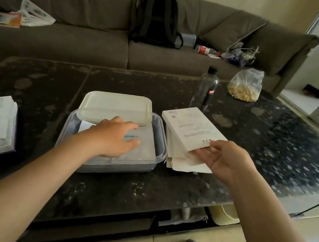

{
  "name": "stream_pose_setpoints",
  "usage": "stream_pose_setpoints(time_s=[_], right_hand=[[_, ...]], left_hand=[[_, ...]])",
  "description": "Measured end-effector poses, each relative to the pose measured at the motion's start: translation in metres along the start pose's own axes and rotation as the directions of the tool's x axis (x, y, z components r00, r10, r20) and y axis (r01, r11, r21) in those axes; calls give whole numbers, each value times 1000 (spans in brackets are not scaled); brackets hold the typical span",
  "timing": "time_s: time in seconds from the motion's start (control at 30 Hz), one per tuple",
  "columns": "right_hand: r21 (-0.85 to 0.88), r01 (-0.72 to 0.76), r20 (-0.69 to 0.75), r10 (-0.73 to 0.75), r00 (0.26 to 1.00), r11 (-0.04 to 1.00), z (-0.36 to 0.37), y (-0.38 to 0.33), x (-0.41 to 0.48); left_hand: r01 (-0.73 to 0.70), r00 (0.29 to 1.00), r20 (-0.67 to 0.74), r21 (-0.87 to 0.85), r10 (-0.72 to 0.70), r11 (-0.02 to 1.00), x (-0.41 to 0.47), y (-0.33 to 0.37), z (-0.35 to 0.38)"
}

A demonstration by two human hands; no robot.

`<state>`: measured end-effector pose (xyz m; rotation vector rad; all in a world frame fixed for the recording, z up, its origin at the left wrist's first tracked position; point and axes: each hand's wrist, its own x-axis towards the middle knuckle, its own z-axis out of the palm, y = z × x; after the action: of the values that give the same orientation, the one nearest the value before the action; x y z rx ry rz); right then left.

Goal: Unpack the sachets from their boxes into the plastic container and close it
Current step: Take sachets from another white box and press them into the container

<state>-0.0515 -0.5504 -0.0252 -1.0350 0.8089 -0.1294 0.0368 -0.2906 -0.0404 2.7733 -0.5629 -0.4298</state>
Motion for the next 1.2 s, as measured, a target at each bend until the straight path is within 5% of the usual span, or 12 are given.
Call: stream_pose_setpoints(time_s=[0.17,0.33,0.47,0.6,0.67,0.77,0.9,1.07,1.2], right_hand=[[-89,9,-59,-14,998,996,-8,12,5],[-508,42,-137,-128,982,861,-11,11,-2],[-823,239,-29,-457,889,516,-2,9,-15],[-806,588,415,-641,646,71,42,15,-36],[-716,689,639,-503,582,-112,72,24,-40],[-660,730,751,-142,645,-176,107,38,-26],[-641,718,719,115,686,-272,132,51,-4],[-653,712,646,302,702,-258,153,50,6],[-611,672,533,412,740,-417,158,50,15]], left_hand=[[92,980,159,186,-123,978,17,-3,4],[124,952,242,250,-186,960,27,-2,7],[133,945,262,239,-196,962,29,-4,12],[138,947,258,212,-191,968,28,-6,13],[131,953,246,203,-180,970,27,-10,12],[98,976,176,158,-126,983,23,-22,5],[116,974,175,169,-146,979,15,-31,-2],[103,955,249,219,-158,970,13,-38,-3],[89,956,258,200,-140,976,15,-43,0]])
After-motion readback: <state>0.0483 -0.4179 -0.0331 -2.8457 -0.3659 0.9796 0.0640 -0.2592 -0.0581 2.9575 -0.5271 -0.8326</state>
